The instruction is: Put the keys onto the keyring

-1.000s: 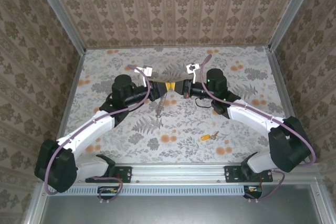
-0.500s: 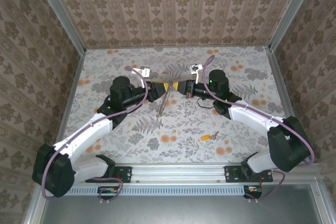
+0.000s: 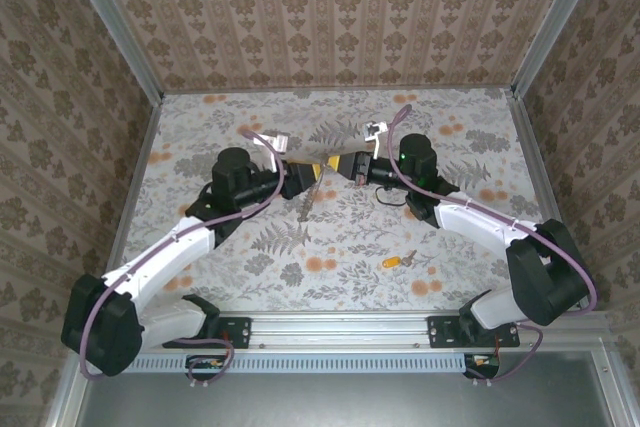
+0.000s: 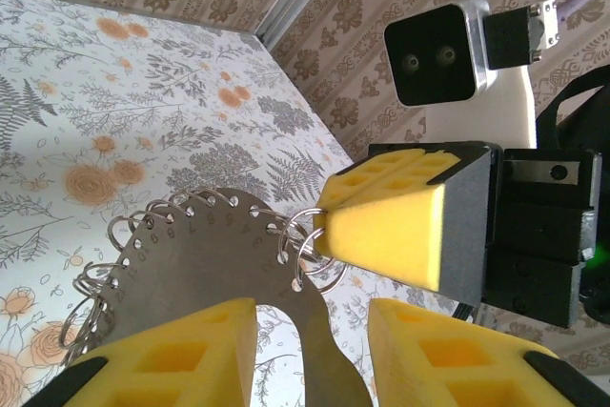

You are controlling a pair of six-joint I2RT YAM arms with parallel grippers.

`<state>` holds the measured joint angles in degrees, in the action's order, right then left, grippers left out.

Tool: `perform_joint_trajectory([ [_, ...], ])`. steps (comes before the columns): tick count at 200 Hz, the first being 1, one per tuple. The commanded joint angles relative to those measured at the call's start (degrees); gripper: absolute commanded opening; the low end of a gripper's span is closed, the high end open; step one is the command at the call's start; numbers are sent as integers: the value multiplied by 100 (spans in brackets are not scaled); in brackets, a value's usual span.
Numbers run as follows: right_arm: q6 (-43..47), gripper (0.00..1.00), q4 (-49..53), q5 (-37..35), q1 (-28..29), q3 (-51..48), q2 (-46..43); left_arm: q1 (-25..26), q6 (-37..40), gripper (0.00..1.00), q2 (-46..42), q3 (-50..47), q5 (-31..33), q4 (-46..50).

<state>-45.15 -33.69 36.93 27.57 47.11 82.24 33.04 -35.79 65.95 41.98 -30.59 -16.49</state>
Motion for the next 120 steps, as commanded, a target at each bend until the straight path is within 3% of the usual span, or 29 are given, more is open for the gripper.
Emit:
perform_joint_trajectory([
  [1, -252, 0, -505, 210, -22, 9, -102, 27, -34, 37, 109, 62, -308, -324],
  [120, -574, 0, -700, 286, -24, 105, -217, 27, -484, 38, 424, 258, -755, -1091],
])
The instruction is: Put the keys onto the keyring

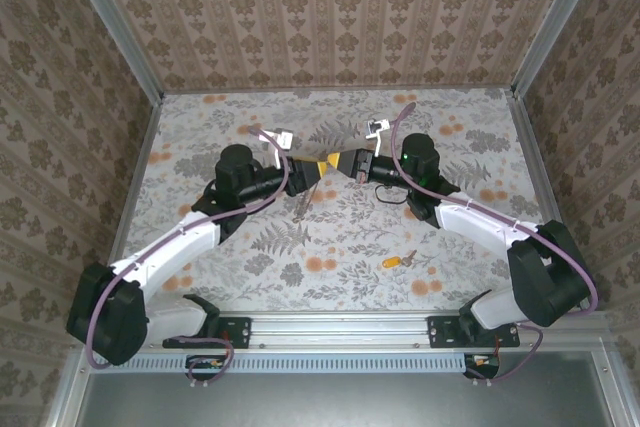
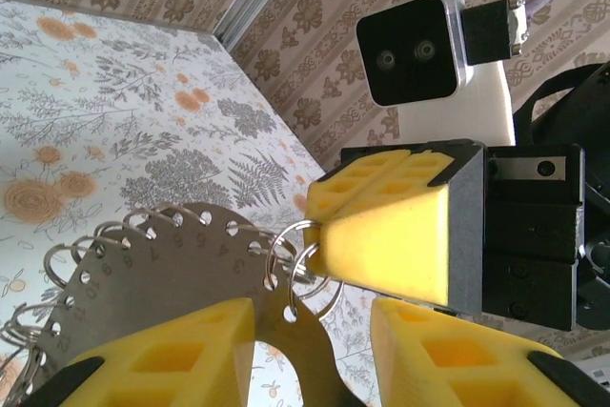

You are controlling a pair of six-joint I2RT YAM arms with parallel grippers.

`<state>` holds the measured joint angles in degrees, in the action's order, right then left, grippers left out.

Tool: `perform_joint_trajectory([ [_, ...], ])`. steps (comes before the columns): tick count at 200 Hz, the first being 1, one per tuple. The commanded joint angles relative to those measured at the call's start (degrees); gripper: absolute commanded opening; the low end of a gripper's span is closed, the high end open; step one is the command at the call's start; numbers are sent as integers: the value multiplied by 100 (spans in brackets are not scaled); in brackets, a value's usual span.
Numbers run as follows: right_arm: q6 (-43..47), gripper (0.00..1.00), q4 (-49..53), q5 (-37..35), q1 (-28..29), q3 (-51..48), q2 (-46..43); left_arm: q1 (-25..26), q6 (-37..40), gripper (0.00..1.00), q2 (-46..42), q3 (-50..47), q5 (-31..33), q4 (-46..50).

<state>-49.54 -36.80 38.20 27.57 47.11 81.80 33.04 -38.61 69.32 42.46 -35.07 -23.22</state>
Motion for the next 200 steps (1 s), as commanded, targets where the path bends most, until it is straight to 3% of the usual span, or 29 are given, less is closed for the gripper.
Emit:
perform_joint_trajectory([
  [1, -135, 0, -390, 156, -24, 105, -173, 27, -205, 38, 89, 210, -311, -423],
  [39, -163, 0, -393, 178, -24, 140, -173, 25, -397, 37, 177, 218, -412, -792],
  [88, -176, 0, -388, 186, -24, 155, -172, 27, -533, 24, 257, 254, -535, -1070],
  [149, -196, 0, -424, 171, -22, 162, -157, 45, -551, 17, 275, 215, -660, -1182],
  [183, -245, 0, -473, 238, -24, 175, -148, 53, -558, 31, 292, 243, -676, -1222],
  [200, -273, 0, -519, 276, -24, 173, -138, 54, -553, 33, 318, 276, -698, -1237],
])
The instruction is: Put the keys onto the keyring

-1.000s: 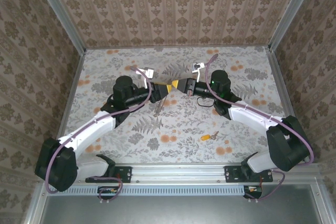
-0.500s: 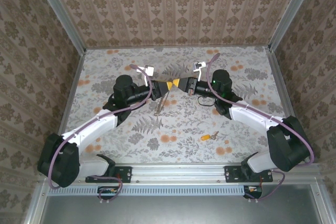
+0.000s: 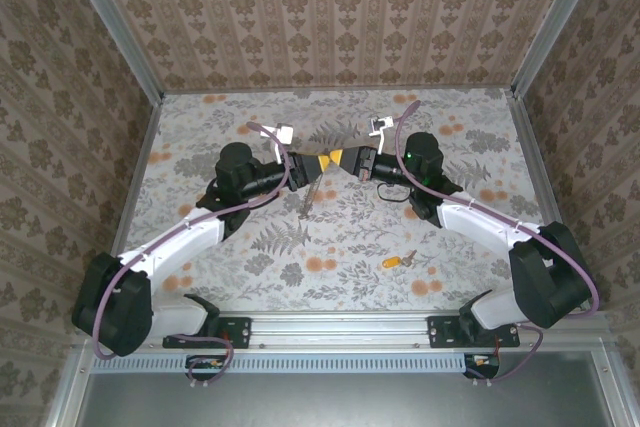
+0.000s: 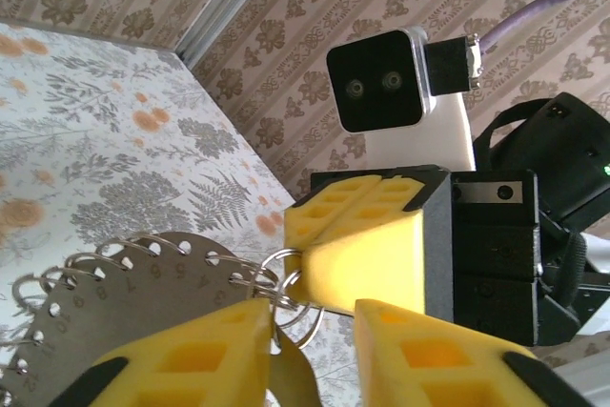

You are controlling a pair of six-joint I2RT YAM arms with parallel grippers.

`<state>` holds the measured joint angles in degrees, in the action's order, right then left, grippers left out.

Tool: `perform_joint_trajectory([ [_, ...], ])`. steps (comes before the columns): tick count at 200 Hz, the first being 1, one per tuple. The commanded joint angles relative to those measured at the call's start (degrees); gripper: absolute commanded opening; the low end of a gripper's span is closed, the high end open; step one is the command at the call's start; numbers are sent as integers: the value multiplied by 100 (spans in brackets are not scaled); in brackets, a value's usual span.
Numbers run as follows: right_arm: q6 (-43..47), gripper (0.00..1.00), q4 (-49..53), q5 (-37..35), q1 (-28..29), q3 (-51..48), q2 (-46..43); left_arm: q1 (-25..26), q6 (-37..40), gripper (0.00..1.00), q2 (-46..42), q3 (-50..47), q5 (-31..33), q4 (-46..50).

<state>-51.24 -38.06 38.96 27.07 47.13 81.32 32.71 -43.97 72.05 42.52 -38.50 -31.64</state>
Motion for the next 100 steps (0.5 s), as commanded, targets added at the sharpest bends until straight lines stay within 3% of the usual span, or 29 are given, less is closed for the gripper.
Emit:
perform_joint_trajectory([
  [1, -103, 0, -393, 199, 26, 171, -90, 87, -21, 33, 50, 272, -357, -400],
  [37, -149, 0, -456, 269, 29, 202, -91, 113, -62, 27, 155, 340, -449, -486],
  [86, -132, 0, -394, 274, 27, 200, -121, 190, -53, 0, 221, 418, -479, -550],
  [100, -99, 0, -369, 260, 29, 187, -116, 196, -41, 0, 188, 412, -443, -519],
])
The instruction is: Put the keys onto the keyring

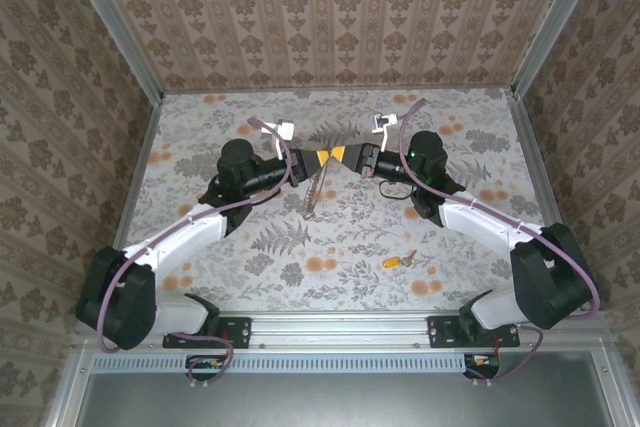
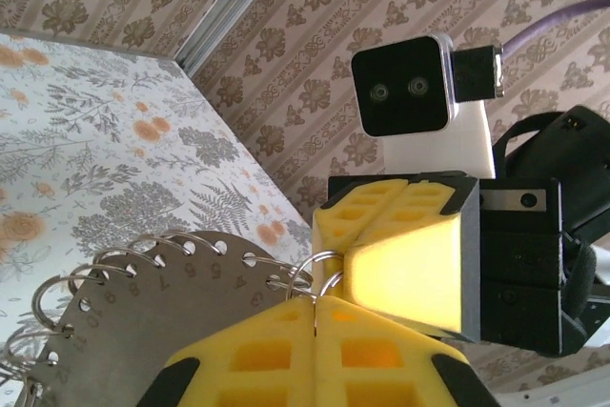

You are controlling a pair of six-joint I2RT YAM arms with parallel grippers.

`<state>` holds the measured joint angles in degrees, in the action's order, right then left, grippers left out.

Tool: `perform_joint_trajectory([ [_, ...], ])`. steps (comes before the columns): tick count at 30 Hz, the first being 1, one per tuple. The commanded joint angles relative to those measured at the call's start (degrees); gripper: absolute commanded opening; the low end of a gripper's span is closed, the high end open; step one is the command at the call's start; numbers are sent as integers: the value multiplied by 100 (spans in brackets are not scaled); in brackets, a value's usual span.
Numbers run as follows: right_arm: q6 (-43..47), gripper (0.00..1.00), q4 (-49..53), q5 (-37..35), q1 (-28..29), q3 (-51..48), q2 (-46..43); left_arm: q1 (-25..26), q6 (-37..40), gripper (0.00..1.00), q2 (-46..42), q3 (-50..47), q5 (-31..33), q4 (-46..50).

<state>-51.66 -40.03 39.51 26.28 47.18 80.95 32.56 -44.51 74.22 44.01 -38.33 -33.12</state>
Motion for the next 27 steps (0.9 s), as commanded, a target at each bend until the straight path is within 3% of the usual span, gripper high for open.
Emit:
perform_joint_trajectory([
  [1, -57, 0, -172, 205, 107, 183, -79, 214, 18, 0, -29, 265, -463, -370],
  [8, 30, 0, -117, 146, 80, 118, -13, 234, 165, 0, -237, 161, -328, -278],
  [11, 57, 0, -117, 124, 57, 82, -9, 234, 351, 1, -353, 216, -211, 193],
  [14, 134, 0, -18, 55, -6, 48, -43, 234, 530, 22, -487, 172, -46, 523],
  [15, 158, 0, 18, 33, -30, 38, -53, 234, 573, 34, -542, 138, 31, 617],
  [20, 256, 0, 300, -128, -132, 36, -88, 234, 764, 56, -942, -78, 504, 1077],
  [27, 412, 0, 1044, -580, -132, 256, -88, 390, 1563, 66, -1498, -11, 1257, 2603],
])
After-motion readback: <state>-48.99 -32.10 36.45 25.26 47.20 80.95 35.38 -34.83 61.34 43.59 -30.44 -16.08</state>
